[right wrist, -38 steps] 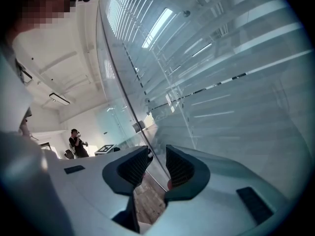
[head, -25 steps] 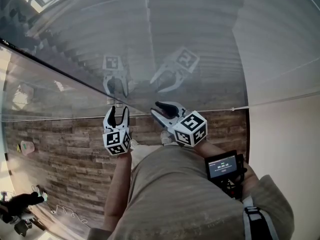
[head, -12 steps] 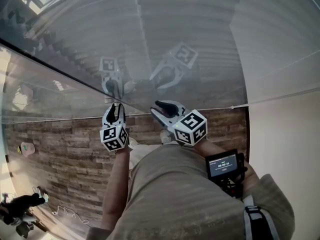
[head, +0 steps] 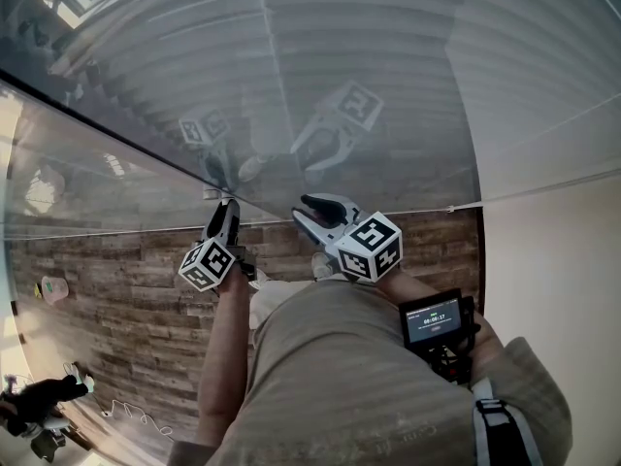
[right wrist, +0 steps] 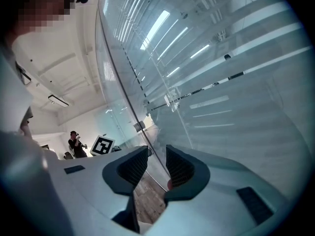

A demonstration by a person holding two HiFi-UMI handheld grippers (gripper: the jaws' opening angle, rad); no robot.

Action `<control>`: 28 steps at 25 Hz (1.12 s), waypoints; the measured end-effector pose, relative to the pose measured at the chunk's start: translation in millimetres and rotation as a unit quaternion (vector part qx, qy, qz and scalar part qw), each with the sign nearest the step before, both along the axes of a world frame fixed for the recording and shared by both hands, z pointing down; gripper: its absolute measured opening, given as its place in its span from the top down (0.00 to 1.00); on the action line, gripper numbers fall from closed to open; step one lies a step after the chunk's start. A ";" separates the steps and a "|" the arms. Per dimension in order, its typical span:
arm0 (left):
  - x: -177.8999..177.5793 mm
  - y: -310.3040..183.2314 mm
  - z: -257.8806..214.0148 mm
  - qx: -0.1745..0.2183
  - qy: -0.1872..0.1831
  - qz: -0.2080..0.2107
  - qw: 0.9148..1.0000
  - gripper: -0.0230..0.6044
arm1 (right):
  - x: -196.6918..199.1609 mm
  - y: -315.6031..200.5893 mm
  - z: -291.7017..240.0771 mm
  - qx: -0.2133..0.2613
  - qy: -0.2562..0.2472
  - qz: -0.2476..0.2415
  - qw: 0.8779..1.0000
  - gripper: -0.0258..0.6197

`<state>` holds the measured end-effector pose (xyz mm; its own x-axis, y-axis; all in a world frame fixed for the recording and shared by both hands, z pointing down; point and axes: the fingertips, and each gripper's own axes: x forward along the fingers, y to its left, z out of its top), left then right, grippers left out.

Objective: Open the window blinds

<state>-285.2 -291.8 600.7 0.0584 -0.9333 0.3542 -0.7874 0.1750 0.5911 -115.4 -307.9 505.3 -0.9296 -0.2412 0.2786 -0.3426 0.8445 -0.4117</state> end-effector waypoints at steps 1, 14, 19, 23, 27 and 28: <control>-0.6 -0.3 0.1 0.003 0.018 -0.004 1.000 0.75 | 0.1 -0.4 0.0 0.000 0.000 0.000 1.000 0.79; 0.5 -3.1 -2.4 0.084 0.328 -0.051 0.939 0.75 | -0.1 0.9 1.1 -0.001 0.002 -0.001 1.000 0.79; 0.6 -4.0 -0.7 0.099 0.381 -0.063 0.917 0.75 | 0.8 0.5 1.6 -0.002 0.004 -0.001 1.000 0.79; 1.1 -4.3 2.4 0.111 0.428 -0.072 0.894 0.75 | 1.8 0.4 3.3 -0.002 0.005 -0.002 1.000 0.79; 1.6 -5.3 0.7 0.119 0.430 -0.067 0.893 0.75 | 1.4 1.6 2.9 -0.001 0.004 -0.003 1.000 0.79; 1.8 -5.8 -1.6 0.122 0.415 -0.064 0.900 0.75 | 1.2 1.7 2.6 -0.001 0.004 -0.003 1.000 0.79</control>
<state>-283.5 -297.6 599.1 0.0950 -0.9953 0.0211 -0.0410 0.0173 0.9990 -114.2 -306.2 507.9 -0.9284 -0.2358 0.2872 -0.3418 0.8451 -0.4110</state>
